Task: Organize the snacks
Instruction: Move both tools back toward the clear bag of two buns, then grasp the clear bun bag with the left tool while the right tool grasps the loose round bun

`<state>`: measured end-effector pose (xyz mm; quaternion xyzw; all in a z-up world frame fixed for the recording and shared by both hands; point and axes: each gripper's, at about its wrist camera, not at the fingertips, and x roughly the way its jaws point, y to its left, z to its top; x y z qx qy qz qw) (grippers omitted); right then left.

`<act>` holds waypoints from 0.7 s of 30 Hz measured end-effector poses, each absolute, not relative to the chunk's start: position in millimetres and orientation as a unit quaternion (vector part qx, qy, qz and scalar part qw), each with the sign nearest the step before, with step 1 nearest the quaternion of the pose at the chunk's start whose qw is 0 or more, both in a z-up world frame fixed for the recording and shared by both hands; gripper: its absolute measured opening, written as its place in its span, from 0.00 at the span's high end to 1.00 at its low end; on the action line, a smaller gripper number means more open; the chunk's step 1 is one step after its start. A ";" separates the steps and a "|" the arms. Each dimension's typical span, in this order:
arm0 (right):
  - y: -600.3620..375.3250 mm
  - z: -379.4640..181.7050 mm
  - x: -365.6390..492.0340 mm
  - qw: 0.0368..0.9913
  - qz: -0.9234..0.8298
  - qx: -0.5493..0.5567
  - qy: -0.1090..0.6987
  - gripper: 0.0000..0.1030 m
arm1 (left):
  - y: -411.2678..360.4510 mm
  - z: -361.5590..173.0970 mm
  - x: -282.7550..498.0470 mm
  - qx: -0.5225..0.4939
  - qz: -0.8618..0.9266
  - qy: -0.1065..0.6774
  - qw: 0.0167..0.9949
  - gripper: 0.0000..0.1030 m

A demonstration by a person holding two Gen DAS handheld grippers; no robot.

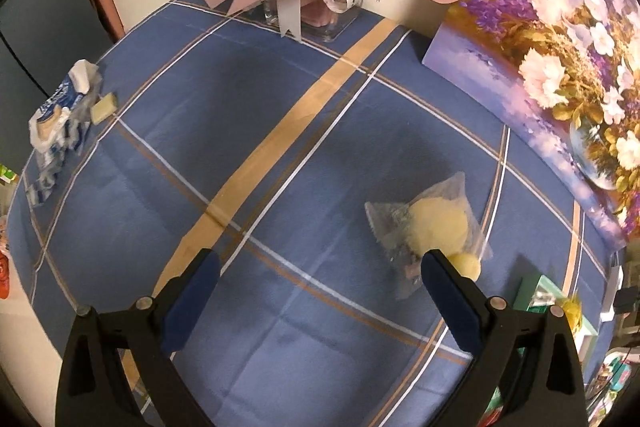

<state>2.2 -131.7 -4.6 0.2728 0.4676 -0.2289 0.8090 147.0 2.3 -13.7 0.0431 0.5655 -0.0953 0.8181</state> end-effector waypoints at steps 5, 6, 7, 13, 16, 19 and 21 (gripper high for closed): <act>-133.5 -15.3 20.3 0.810 -0.223 0.269 0.470 0.15 | -5.9 -26.0 156.4 0.033 -0.114 0.573 0.811 0.02; -134.0 -18.9 24.2 0.809 -0.221 0.272 0.472 0.16 | -8.0 -29.1 157.9 0.033 -0.118 0.576 0.808 0.02; -133.7 -21.8 27.9 0.808 -0.219 0.274 0.473 0.18 | -9.6 -31.2 159.1 0.030 -0.122 0.578 0.806 0.02; -130.9 -40.6 49.3 0.811 -0.201 0.274 0.476 0.26 | -21.5 -44.8 168.3 0.021 -0.147 0.588 0.795 0.02; -129.9 -49.2 57.6 0.813 -0.199 0.264 0.478 0.28 | -29.2 -54.6 172.3 0.021 -0.161 0.596 0.786 0.02; -131.4 -58.1 63.5 0.813 -0.197 0.260 0.482 0.29 | -35.7 -63.2 174.4 0.024 -0.175 0.602 0.779 0.02; -133.1 -65.1 68.0 0.812 -0.197 0.256 0.487 0.33 | -39.7 -68.4 176.1 0.024 -0.187 0.608 0.771 0.02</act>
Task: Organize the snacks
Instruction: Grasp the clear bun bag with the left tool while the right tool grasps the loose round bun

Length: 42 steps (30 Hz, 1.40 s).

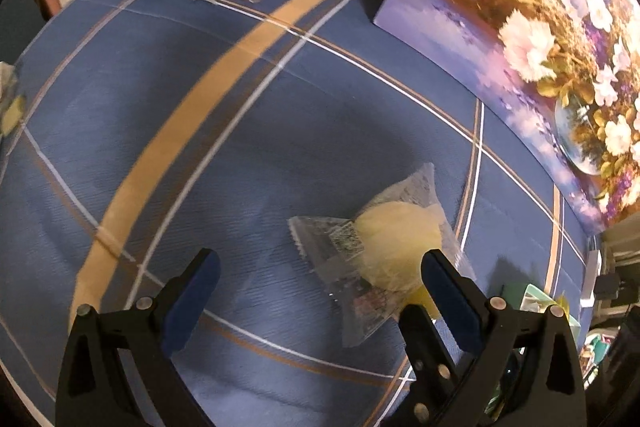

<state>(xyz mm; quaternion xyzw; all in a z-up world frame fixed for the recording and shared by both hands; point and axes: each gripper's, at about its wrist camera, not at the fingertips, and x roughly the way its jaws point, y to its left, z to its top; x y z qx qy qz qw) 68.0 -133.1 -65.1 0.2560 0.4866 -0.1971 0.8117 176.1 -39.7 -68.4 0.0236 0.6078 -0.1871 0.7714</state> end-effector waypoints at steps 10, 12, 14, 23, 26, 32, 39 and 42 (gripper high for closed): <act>-140.7 -82.5 79.7 0.814 -0.200 0.247 0.487 0.36 | -52.9 -77.1 181.9 0.020 -0.225 0.615 0.756 0.02; -140.1 -82.8 82.2 0.816 -0.201 0.242 0.485 0.36 | -55.5 -81.3 182.2 0.019 -0.225 0.619 0.752 0.02; -139.5 -82.8 82.8 0.818 -0.203 0.238 0.482 0.39 | -56.9 -85.0 182.6 0.016 -0.224 0.623 0.749 0.02; -149.8 -82.2 73.4 0.819 -0.208 0.249 0.473 0.55 | -47.8 -80.2 192.4 -0.015 -0.211 0.606 0.767 0.10; -149.3 -82.1 73.7 0.820 -0.207 0.245 0.473 0.55 | -45.8 -79.3 195.4 -0.037 -0.220 0.605 0.765 0.23; -147.5 -82.2 74.1 0.821 -0.207 0.233 0.478 0.55 | -48.1 -77.2 195.1 -0.057 -0.235 0.595 0.767 0.38; -146.5 -79.5 70.9 0.821 -0.208 0.230 0.480 0.58 | -48.1 -71.8 196.8 -0.058 -0.234 0.589 0.772 0.47; -145.6 -79.0 70.5 0.821 -0.208 0.228 0.481 0.58 | -44.6 -68.4 196.7 -0.067 -0.231 0.593 0.769 0.54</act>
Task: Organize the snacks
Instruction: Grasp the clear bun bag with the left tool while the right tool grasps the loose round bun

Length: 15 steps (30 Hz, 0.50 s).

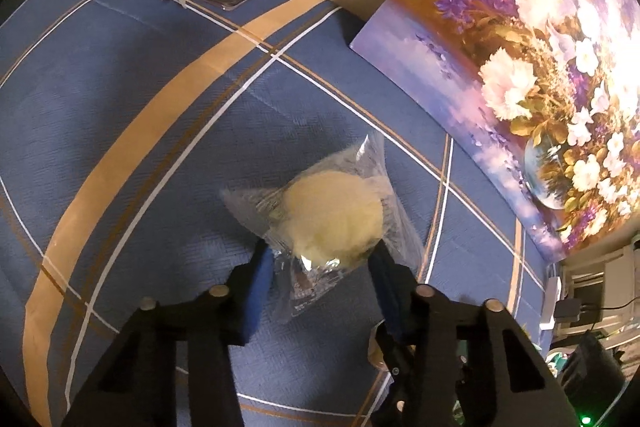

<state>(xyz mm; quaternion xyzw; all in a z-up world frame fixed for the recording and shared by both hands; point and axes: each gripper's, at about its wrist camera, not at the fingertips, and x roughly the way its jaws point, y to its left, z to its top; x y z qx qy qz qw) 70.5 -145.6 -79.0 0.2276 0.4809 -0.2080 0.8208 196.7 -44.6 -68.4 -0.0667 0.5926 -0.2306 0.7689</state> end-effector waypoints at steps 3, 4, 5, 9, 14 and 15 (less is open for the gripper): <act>-144.6 -78.1 67.9 0.820 -0.208 0.227 0.483 0.59 | -40.4 -69.8 195.9 -0.077 -0.229 0.601 0.762 0.55; -144.3 -77.6 66.8 0.818 -0.208 0.226 0.486 0.59 | -39.1 -69.5 195.0 -0.078 -0.230 0.602 0.760 0.55; -144.1 -77.8 67.0 0.817 -0.209 0.226 0.487 0.59 | -37.7 -69.4 194.1 -0.077 -0.230 0.605 0.758 0.55; -142.6 -77.8 66.7 0.815 -0.207 0.221 0.495 0.59 | -32.2 -67.6 191.6 -0.077 -0.225 0.620 0.748 0.55; -138.8 -76.9 62.3 0.809 -0.204 0.221 0.505 0.59 | -21.4 -63.7 184.3 -0.070 -0.211 0.637 0.738 0.55; -137.7 -76.3 60.1 0.807 -0.204 0.223 0.507 0.59 | -19.4 -62.3 182.1 -0.069 -0.210 0.641 0.735 0.55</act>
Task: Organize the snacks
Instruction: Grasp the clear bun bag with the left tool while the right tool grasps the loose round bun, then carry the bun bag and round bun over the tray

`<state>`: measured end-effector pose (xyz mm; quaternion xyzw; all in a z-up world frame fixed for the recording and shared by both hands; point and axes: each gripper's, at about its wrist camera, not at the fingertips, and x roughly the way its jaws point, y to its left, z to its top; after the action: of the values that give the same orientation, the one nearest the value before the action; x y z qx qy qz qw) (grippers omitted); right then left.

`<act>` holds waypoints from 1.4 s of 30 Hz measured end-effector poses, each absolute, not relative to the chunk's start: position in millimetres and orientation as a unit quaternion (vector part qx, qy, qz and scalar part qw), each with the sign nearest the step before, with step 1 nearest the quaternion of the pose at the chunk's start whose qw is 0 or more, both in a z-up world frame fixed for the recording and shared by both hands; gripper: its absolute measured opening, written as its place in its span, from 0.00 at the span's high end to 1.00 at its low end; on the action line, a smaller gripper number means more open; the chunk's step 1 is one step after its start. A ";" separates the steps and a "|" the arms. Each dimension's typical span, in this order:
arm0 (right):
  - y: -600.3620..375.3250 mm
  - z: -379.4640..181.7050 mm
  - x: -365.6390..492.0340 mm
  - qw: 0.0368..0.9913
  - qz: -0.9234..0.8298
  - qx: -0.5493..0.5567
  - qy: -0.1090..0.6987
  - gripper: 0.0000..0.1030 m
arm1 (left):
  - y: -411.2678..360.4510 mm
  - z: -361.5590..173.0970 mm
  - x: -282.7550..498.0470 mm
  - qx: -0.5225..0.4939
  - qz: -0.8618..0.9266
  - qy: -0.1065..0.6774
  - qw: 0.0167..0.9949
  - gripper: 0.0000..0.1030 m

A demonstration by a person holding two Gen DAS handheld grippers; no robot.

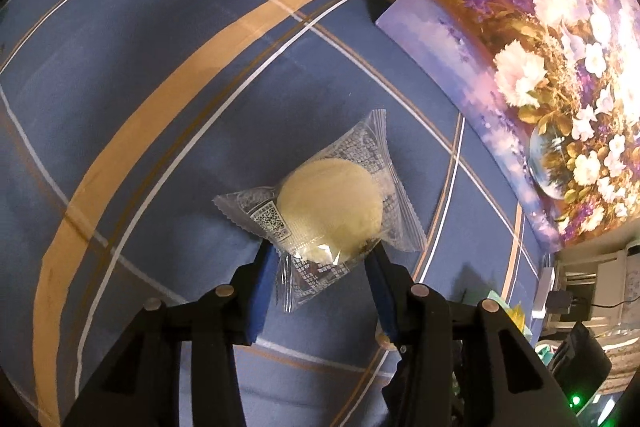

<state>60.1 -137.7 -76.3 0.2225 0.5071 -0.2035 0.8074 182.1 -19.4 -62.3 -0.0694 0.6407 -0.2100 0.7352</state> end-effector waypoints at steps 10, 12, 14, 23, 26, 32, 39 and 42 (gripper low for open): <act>-124.4 -67.5 34.9 0.789 -0.199 0.253 0.523 0.63 | 11.8 -45.9 143.3 -0.056 -0.196 0.663 0.721 0.55; -121.1 -63.4 28.1 0.788 -0.203 0.249 0.525 0.63 | 18.1 -41.8 131.4 -0.052 -0.199 0.660 0.722 0.55; -118.6 -57.1 18.4 0.787 -0.204 0.254 0.523 0.63 | 22.3 -40.3 121.9 -0.056 -0.201 0.663 0.719 0.55; -116.5 -23.5 -25.4 0.794 -0.217 0.279 0.494 0.63 | 20.1 -11.5 85.9 -0.068 -0.222 0.649 0.725 0.55; -117.1 -10.0 -42.6 0.799 -0.225 0.285 0.480 0.63 | 17.3 -2.2 75.4 -0.064 -0.234 0.639 0.730 0.55; -122.0 14.8 -70.6 0.805 -0.248 0.282 0.459 0.63 | -1.1 13.8 56.0 -0.050 -0.259 0.621 0.738 0.55; -141.5 29.2 -97.2 0.806 -0.271 0.291 0.439 0.63 | -27.4 26.0 39.1 -0.031 -0.282 0.609 0.741 0.55; -156.4 30.9 -110.3 0.800 -0.284 0.302 0.433 0.63 | -40.9 30.4 30.5 -0.017 -0.296 0.605 0.739 0.55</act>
<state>-110.3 -156.4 30.9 0.3024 0.4331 -0.2840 0.8002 30.5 -40.9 30.4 -0.0169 0.6046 -0.2963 0.7392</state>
